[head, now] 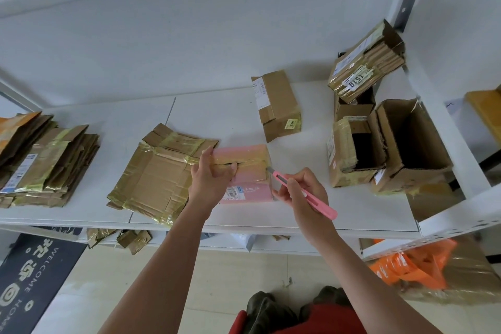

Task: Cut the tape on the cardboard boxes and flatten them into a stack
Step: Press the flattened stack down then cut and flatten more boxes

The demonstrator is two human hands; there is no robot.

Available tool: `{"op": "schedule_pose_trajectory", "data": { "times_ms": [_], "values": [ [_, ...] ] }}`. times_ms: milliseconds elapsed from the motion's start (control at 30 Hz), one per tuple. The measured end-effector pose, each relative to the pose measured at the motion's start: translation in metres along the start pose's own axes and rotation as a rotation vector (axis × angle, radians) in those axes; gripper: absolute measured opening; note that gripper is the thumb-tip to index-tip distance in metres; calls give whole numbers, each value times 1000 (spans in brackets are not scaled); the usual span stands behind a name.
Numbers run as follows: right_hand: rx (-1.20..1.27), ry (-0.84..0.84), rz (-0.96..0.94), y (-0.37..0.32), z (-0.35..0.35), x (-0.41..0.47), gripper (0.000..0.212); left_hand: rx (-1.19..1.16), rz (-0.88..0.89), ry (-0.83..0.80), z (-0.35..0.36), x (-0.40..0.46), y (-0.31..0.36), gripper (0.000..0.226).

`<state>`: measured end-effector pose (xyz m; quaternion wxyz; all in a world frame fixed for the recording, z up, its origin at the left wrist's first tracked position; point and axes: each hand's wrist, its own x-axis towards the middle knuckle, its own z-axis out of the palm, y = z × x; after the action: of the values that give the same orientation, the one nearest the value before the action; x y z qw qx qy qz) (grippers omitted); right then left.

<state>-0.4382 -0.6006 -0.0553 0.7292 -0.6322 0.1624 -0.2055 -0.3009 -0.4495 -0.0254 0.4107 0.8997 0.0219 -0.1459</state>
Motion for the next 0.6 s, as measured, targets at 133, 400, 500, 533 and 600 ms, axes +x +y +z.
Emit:
{"op": "schedule_pose_trajectory", "data": {
  "times_ms": [133,400,500,533,600],
  "values": [
    [-117,-60,-10,-1,-11,-7,17,-18,-3,-9,0,1,0,73],
    [-169,117,-117,-21,-20,29,15,64,232,-208,-12,10,13,77],
    [-154,100,-93,-20,-12,46,16,66,271,-216,-10,10,25,91],
    [-150,104,-94,-18,-9,47,18,31,232,-166,-8,8,29,96],
    [-181,120,-102,-10,-5,44,20,45,85,-48,-3,0,36,92]
  ]
}}
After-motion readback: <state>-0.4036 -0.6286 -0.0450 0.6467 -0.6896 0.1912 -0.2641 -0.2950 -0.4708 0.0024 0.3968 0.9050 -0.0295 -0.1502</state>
